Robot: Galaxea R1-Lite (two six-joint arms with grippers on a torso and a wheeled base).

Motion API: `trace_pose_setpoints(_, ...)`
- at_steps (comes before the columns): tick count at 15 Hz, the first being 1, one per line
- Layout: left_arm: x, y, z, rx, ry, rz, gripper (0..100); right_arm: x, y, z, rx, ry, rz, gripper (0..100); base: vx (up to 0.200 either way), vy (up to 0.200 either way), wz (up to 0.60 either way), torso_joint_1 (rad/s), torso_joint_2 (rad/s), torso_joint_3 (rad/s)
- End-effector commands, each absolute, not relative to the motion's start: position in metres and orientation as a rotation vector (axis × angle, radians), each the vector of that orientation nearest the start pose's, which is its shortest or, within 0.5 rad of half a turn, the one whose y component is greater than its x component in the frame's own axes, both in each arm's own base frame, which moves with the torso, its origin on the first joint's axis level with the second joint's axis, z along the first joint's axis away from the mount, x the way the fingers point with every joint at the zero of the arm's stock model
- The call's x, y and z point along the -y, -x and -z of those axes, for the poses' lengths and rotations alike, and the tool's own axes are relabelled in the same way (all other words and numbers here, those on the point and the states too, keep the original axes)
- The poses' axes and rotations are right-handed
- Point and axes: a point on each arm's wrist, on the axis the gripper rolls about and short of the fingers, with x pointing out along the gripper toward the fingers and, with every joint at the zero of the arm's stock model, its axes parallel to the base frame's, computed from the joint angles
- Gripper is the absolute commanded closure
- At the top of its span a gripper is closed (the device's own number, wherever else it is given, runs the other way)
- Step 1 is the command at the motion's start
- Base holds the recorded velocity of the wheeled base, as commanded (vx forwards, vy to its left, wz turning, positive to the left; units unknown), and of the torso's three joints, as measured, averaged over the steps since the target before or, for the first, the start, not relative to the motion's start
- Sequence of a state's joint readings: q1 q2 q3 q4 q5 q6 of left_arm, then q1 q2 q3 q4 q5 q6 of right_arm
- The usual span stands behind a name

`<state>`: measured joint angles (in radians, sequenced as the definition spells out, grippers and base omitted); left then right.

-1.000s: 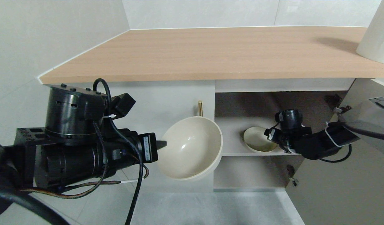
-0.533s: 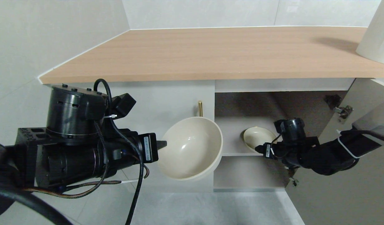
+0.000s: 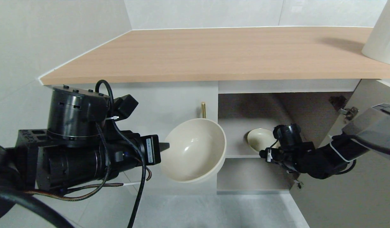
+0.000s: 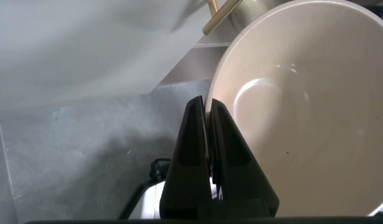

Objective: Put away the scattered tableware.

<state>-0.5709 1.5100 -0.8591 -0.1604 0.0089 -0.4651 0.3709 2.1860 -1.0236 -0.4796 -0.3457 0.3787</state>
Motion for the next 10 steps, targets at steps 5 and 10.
trace_pose_setpoints(5,0.139,-0.217,-0.205,-0.594,0.301,0.426,100,-0.136,-0.379,-0.045,-0.602,-0.145,0.121,0,0.000,0.000,0.00,0.000,0.00,0.000)
trace_pose_setpoints(10,0.141,-0.217,-0.203,-0.601,0.296,0.429,100,-0.134,-0.376,-0.061,-0.540,-0.170,0.124,0,0.000,0.000,0.00,0.000,0.00,0.000)
